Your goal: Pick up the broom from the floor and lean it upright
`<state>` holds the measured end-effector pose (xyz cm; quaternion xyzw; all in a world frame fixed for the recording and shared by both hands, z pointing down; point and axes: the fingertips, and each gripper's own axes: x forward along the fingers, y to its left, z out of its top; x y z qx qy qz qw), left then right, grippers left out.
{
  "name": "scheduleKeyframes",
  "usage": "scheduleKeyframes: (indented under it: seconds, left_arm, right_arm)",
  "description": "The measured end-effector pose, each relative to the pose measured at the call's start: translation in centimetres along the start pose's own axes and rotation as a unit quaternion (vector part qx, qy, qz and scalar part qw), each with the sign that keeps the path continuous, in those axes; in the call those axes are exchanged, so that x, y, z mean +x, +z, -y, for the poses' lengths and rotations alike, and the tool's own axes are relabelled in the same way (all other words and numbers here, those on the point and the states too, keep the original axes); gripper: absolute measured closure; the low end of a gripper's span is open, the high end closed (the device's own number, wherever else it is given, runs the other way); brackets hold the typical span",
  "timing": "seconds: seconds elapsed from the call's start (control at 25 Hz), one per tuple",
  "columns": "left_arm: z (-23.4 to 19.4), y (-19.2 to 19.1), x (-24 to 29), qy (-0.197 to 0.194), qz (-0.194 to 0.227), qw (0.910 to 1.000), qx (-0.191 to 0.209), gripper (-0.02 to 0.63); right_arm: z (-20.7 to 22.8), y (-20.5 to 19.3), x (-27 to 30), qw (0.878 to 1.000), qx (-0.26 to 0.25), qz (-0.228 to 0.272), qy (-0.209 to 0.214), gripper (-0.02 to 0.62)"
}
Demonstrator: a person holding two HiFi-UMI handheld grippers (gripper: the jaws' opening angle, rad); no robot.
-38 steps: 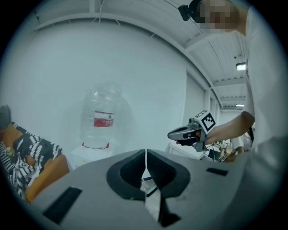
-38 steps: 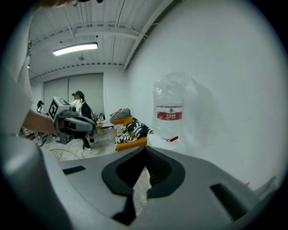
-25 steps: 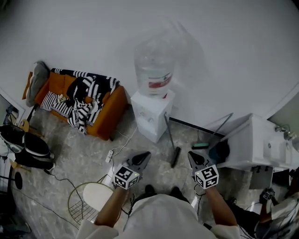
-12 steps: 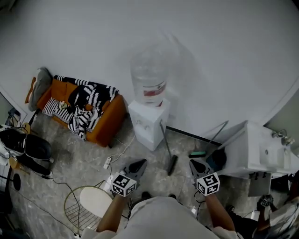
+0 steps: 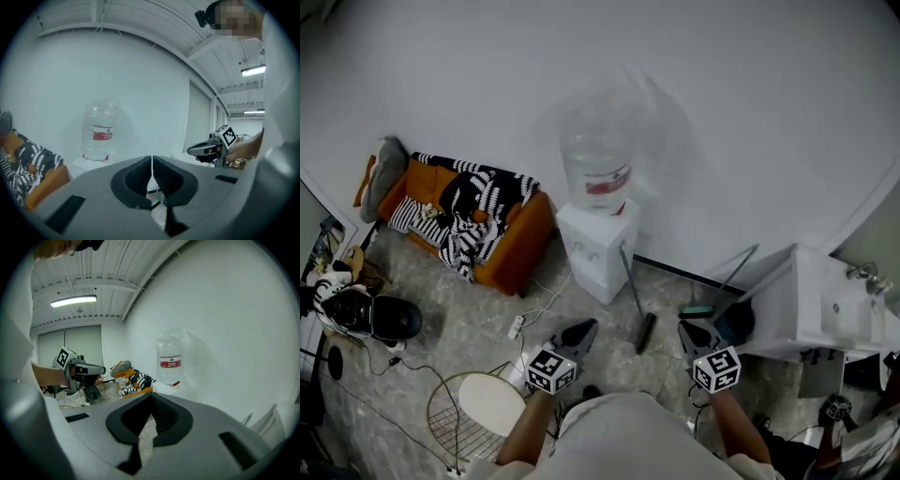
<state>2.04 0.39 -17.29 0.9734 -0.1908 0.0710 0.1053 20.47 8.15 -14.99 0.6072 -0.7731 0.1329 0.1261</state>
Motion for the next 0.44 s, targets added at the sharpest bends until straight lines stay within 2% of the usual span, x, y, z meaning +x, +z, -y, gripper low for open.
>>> scheduleKeyframes:
  seconds: [0.44]
  left_arm:
    - [0.39, -0.11, 0.96, -0.004, -0.001, 1.0000, -0.003, 0.595]
  right_arm:
    - [0.45, 0.03, 0.20, 1.000, 0.005, 0.000, 0.006, 0.597]
